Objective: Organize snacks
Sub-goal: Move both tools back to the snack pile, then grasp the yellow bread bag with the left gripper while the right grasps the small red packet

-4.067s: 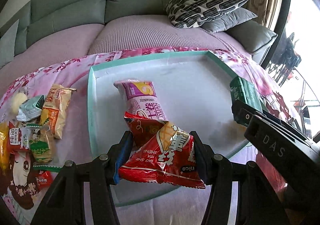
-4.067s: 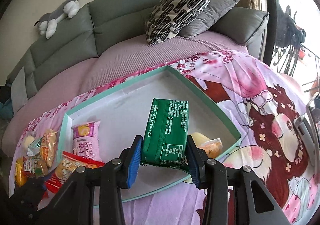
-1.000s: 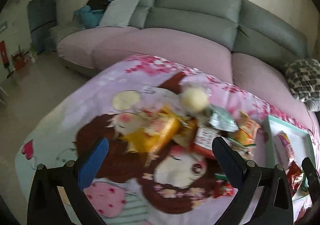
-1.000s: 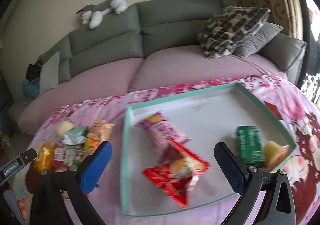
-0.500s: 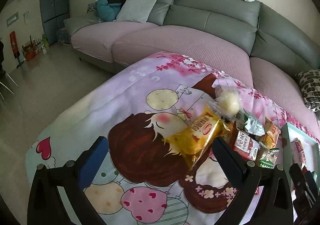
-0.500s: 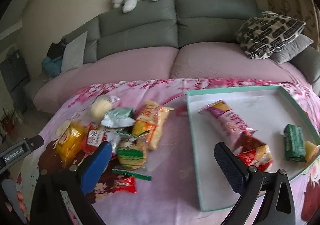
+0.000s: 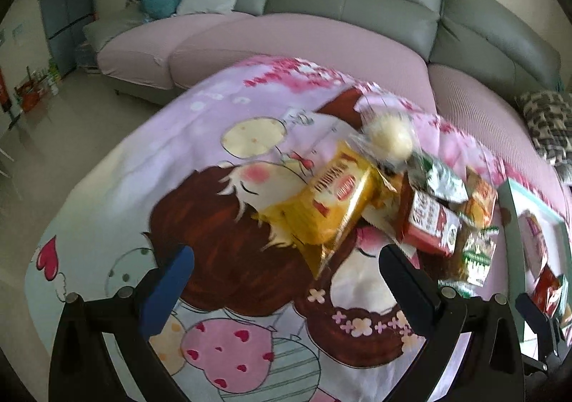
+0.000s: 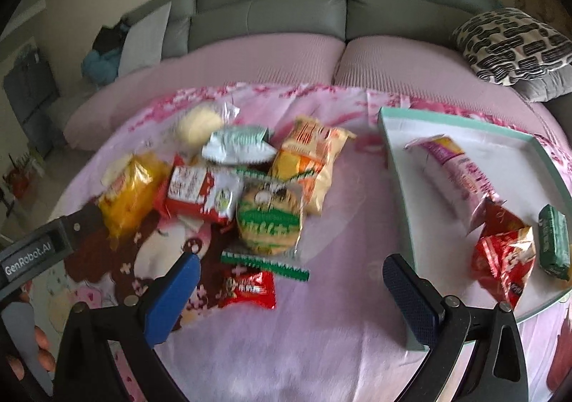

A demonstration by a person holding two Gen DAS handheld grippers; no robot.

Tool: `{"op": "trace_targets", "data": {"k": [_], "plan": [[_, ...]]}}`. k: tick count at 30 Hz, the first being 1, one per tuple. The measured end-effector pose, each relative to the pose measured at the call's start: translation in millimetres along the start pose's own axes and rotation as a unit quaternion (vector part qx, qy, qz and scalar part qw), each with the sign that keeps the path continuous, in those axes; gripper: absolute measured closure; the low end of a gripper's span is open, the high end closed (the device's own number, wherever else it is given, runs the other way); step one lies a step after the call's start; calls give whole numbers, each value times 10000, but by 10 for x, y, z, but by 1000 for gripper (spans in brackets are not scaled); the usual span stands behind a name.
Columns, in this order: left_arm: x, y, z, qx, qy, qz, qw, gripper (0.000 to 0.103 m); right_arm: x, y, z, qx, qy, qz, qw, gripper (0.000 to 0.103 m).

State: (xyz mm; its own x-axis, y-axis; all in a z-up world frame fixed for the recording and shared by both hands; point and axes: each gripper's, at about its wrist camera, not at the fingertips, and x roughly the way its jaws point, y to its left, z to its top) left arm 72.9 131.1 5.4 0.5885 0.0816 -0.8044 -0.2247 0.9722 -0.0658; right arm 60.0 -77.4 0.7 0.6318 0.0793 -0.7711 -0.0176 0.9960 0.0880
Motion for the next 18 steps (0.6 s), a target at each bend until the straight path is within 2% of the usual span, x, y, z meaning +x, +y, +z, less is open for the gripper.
{"op": "trace_targets", "data": {"k": [11,18], "plan": [[131,-77,-50,167,289,-40,9994,0,219,113,-123,-228,500,16,9985,0],[165,-118,-58,217,358,-67,9991,0,274,117,-168,-256,617,-14,9978,7]]}}
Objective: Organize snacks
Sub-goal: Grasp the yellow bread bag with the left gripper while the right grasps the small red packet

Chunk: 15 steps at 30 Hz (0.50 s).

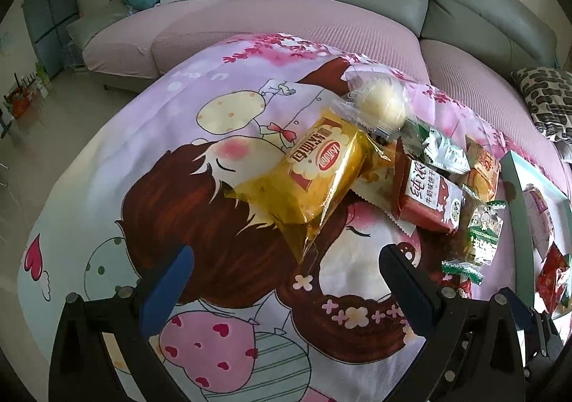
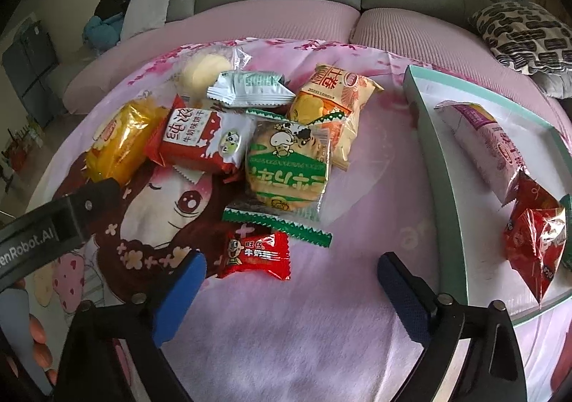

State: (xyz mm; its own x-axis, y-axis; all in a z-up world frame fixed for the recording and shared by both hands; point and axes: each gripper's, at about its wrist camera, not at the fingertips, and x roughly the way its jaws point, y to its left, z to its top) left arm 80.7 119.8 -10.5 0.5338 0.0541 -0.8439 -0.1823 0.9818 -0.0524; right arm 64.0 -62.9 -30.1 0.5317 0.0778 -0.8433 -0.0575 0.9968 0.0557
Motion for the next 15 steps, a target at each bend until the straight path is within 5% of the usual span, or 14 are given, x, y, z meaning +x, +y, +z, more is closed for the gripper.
{"op": "trace_targets", "data": {"k": [7,15], "plan": [[11,-28,0,46,34,-10,10000,0,-5,66,-15,-193,-37,-261,9995,21],[21,-62,-7,122,61,-22,9999,0,-13,169,-28,-354,-47,-78,9993,43]]}}
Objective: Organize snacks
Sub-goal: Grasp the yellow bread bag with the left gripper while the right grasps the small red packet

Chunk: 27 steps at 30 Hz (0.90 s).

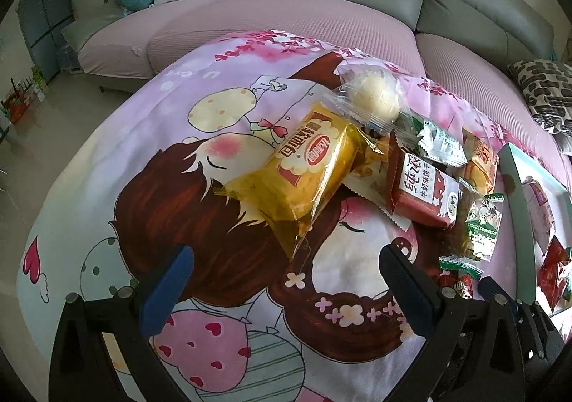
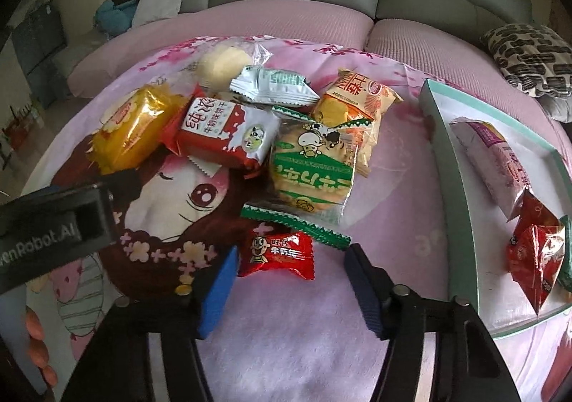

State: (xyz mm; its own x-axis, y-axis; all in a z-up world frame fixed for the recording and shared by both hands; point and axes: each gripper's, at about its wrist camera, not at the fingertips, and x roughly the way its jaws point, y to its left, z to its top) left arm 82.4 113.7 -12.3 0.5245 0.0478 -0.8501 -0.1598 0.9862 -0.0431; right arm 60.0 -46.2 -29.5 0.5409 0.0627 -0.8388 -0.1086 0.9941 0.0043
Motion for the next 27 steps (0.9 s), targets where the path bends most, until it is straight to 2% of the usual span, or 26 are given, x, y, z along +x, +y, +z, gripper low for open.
{"op": "trace_targets", "data": {"k": [15,20,23,27], "plan": [[-2,-9,7,28,-6,-27,10000,0,15,-225,38,406,-51,222,9989,62],[-59,54,128,-19,-259,-2,9997,0,14,-257,42,455,-82,251,9986,66],[-53,52,199,114,-451,53,9989,0,20,-285,38,530,-96,312,9981,66],[68,14,246,282,-488,198,9982,0,33,-284,48,521,-98,312,9981,66]]}}
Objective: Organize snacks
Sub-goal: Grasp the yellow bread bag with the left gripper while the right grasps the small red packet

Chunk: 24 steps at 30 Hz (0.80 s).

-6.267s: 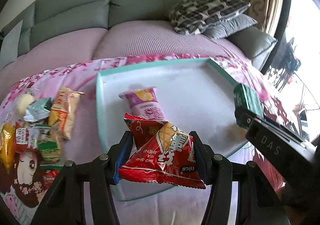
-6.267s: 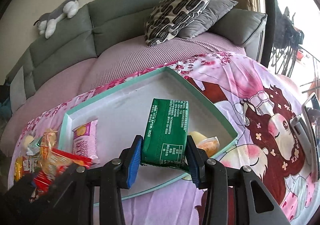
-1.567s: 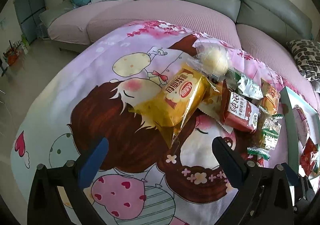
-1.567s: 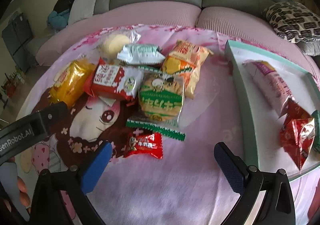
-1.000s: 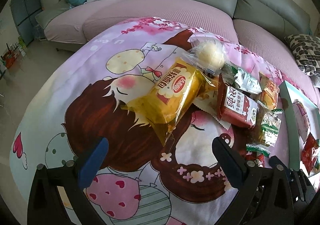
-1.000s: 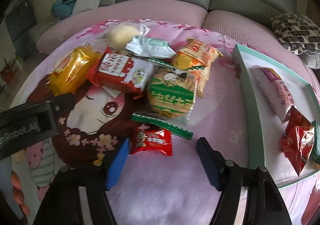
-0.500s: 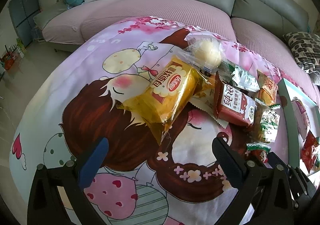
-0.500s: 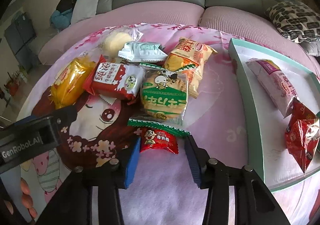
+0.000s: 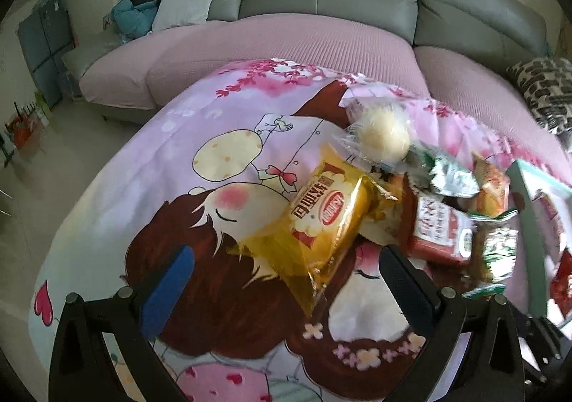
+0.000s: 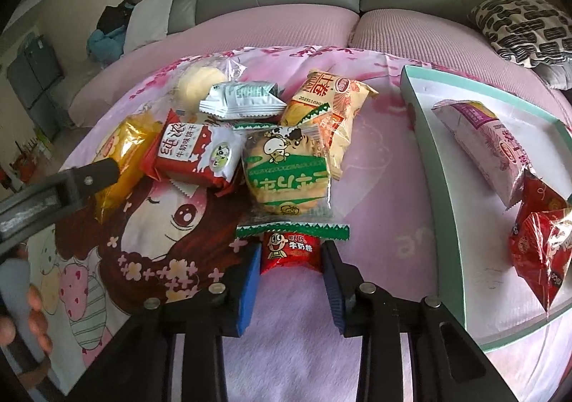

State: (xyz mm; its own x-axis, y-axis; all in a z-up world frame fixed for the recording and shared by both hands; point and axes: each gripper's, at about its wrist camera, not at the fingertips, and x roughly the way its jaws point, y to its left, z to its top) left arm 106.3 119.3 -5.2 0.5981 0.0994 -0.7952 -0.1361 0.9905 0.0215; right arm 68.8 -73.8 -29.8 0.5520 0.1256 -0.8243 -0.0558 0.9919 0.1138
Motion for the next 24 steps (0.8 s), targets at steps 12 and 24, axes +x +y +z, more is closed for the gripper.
{"op": "trace_targets", "data": {"k": [12,24], "plan": [[189,-146,65,154,-218,-300,9992,24,3,-8,10,-6,5,7,10000,66],[183,-134,-34,41,365,-243,9990,58,-33,-28,9,-1,-15,45,10000,72]]}}
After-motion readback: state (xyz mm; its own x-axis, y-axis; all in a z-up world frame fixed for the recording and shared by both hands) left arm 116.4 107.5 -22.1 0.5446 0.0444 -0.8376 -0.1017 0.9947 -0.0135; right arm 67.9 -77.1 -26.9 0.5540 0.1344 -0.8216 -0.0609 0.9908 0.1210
